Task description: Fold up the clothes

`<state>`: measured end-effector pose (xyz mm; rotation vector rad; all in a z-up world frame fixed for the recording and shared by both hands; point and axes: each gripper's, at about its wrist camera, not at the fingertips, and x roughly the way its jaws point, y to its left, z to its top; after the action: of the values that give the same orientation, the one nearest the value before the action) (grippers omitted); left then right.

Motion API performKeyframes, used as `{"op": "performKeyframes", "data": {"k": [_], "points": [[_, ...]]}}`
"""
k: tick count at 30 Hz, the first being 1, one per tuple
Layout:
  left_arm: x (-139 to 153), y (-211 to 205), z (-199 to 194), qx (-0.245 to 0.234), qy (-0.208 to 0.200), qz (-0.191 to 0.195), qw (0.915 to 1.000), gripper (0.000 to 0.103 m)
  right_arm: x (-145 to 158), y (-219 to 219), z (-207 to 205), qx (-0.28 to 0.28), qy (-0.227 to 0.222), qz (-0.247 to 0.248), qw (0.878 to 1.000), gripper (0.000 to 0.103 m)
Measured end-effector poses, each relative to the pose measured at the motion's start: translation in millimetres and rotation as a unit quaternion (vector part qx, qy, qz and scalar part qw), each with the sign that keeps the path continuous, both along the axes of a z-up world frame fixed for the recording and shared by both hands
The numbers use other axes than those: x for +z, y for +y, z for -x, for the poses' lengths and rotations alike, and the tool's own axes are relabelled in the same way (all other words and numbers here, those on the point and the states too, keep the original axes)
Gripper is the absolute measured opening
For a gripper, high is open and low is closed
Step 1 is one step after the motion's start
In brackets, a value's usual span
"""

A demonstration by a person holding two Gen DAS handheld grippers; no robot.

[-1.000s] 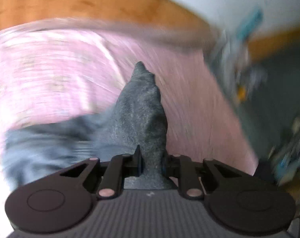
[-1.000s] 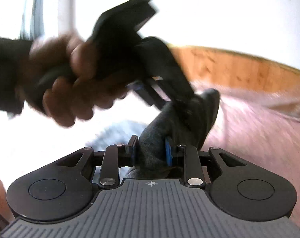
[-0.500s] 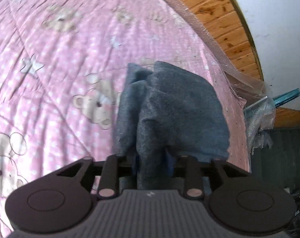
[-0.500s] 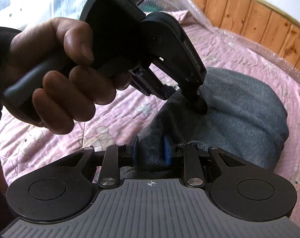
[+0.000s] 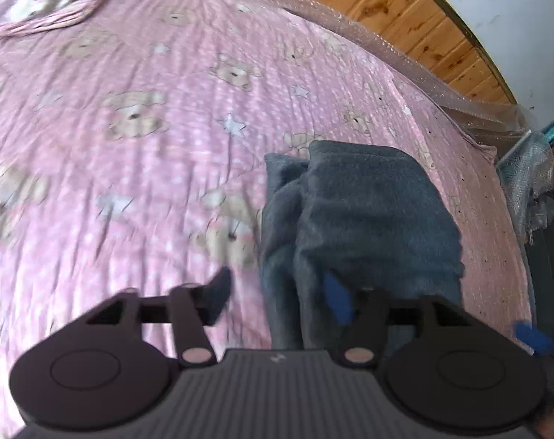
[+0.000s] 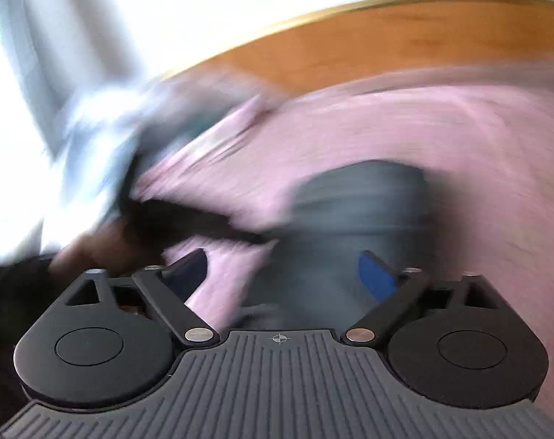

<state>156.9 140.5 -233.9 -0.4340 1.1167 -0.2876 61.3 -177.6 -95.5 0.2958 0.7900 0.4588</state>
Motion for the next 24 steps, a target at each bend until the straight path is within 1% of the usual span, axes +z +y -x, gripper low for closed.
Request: {"op": "performKeyframes", "data": {"k": [1, 2, 3, 4, 5, 6, 7, 8, 9, 10, 11, 12, 13, 14, 15, 16, 17, 18, 19, 20, 21, 22, 23, 24], "points": [[1, -3, 7, 0.004, 0.005, 0.012, 0.9999, 0.089, -17, -23, -5, -0.031, 0.036, -0.018, 0.999, 0.088], [0, -9, 11, 0.001, 0.014, 0.021, 0.9997, 0.092, -39, -40, -14, -0.047, 0.08, -0.037, 0.995, 0.084], [-4, -17, 14, -0.007, 0.026, 0.018, 0.9995, 0.094, -58, -54, -18, -0.055, 0.115, -0.06, 0.99, 0.081], [-10, -26, 19, -0.016, 0.04, 0.011, 0.999, 0.093, -72, -61, -19, -0.053, 0.133, -0.087, 0.986, 0.079], [-14, -32, 23, -0.017, 0.041, 0.001, 0.999, 0.092, -84, -64, -23, -0.047, 0.143, -0.113, 0.982, 0.078], [-17, -37, 28, -0.015, 0.037, -0.009, 0.9992, 0.088, -95, -64, -29, -0.036, 0.153, -0.142, 0.977, 0.078], [-20, -43, 33, -0.012, 0.033, -0.02, 0.9992, 0.079, -104, -59, -36, -0.016, 0.164, -0.17, 0.972, 0.071], [-22, -46, 35, -0.009, 0.033, -0.018, 0.9993, 0.063, -111, -52, -41, 0.0, 0.176, -0.178, 0.968, 0.069], [-22, -45, 36, 0.002, 0.039, -0.005, 0.9992, 0.049, -114, -44, -43, 0.012, 0.181, -0.166, 0.969, 0.049], [-19, -42, 38, 0.022, 0.045, 0.005, 0.9987, 0.038, -112, -40, -44, 0.021, 0.182, -0.151, 0.971, 0.041], [-14, -41, 40, 0.035, 0.047, 0.015, 0.9982, 0.034, -106, -41, -48, 0.029, 0.187, -0.145, 0.971, 0.036], [-8, -42, 43, 0.041, 0.051, 0.042, 0.997, 0.021, -93, -45, -52, 0.045, 0.188, -0.139, 0.971, 0.033], [3, -48, 48, 0.047, 0.055, 0.074, 0.9946, 0.021, -73, -49, -58, 0.072, 0.175, -0.121, 0.974, 0.031], [16, -63, 53, 0.038, 0.051, 0.091, 0.9938, 0.021, -49, -57, -66, 0.1, 0.153, -0.096, 0.978, 0.031], [27, -79, 58, 0.021, 0.042, 0.103, 0.9936, 0.023, -23, -69, -75, 0.125, 0.131, -0.068, 0.981, 0.031], [36, -103, 62, 0.001, 0.035, 0.11, 0.9933, 0.028, 3, -84, -87, 0.149, 0.109, -0.04, 0.982, 0.031], [32, -125, 63, -0.021, 0.041, 0.102, 0.9938, 0.031, 22, -99, -99, 0.169, 0.091, -0.007, 0.981, 0.032], [23, -144, 63, -0.043, 0.053, 0.086, 0.994, 0.033, 30, -111, -110, 0.186, 0.08, 0.034, 0.979, 0.034], [14, -163, 62, -0.065, 0.064, 0.07, 0.9934, 0.032, 26, -124, -121, 0.191, 0.086, 0.074, 0.975, 0.039], [2, -175, 61, -0.082, 0.084, 0.045, 0.9921, 0.029, 13, -137, -133, 0.182, 0.103, 0.106, 0.972, 0.045], [-6, -176, 61, -0.092, 0.099, 0.035, 0.9902, 0.029, 9, -143, -133, 0.165, 0.106, 0.121, 0.973, 0.056], [-4, -168, 62, -0.096, 0.097, 0.045, 0.9896, 0.029, 14, -141, -122, 0.138, 0.093, 0.12, 0.979, 0.046], [5, -155, 61, -0.096, 0.076, 0.046, 0.9914, 0.029, 19, -139, -110, 0.112, 0.08, 0.118, 0.983, 0.041], [18, -143, 60, -0.095, 0.049, 0.041, 0.9934, 0.032, 24, -137, -99, 0.085, 0.067, 0.117, 0.987, 0.041]]}}
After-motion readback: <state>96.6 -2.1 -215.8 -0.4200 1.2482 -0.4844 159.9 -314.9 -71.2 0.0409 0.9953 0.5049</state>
